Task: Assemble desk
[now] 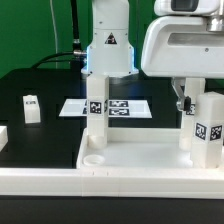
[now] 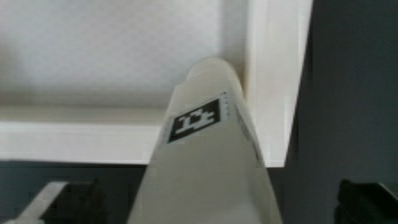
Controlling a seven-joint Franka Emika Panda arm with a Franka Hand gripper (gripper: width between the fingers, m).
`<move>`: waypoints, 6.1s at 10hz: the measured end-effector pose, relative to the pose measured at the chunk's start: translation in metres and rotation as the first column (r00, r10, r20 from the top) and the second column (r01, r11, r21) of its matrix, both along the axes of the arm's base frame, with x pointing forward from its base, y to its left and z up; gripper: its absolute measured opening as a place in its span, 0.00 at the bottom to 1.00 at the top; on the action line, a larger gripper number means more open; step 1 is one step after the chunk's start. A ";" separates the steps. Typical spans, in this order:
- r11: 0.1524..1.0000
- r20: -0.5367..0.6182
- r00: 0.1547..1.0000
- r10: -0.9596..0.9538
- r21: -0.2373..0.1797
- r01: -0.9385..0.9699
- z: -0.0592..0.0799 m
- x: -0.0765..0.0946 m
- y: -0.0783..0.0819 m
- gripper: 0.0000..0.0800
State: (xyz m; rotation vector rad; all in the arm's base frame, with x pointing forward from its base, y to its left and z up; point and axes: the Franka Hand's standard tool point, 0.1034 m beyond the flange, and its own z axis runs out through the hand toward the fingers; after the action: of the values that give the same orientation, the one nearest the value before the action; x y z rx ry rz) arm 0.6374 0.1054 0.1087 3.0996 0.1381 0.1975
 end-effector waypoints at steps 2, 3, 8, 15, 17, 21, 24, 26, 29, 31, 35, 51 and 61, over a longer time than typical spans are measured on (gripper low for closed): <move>0.994 -0.001 0.994 0.107 -0.027 -0.107 0.000 0.000 0.003 0.81; 0.984 0.004 0.985 0.172 -0.041 -0.172 -0.001 0.000 0.003 0.81; 0.978 0.001 0.979 0.205 -0.045 -0.205 -0.001 0.000 0.001 0.37; 0.990 0.016 0.989 -0.144 0.006 0.144 -0.001 0.000 0.000 0.37; 0.938 0.009 0.939 -0.343 0.059 0.342 -0.002 0.000 -0.003 0.37; 0.741 -0.008 0.747 -0.664 0.125 0.660 -0.003 0.001 -0.003 0.37; 0.543 -0.060 0.556 -0.829 0.152 0.826 -0.003 0.000 -0.006 0.37; 0.388 -0.091 0.404 -0.910 0.154 0.909 -0.003 -0.001 -0.005 0.37; 0.358 -0.096 0.374 -0.922 0.154 0.921 -0.004 -0.002 -0.005 0.37; 0.424 -0.088 0.439 -0.894 0.151 0.893 -0.004 -0.002 -0.004 0.75; 0.749 -0.021 0.756 -0.654 0.123 0.652 -0.003 0.000 0.007 0.81; 0.962 0.014 0.963 0.270 -0.053 -0.269 -0.005 0.002 0.002 0.78; 0.946 0.007 0.948 -0.318 0.074 0.316 -0.006 0.001 -0.008 0.37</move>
Offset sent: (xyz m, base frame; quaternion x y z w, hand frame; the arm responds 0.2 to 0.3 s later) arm -0.0012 0.0033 0.0006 -0.0023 0.0038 -0.1924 0.9813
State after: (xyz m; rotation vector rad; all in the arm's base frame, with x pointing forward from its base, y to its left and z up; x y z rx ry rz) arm 0.6388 0.0975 0.1029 3.1300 -0.3758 0.2240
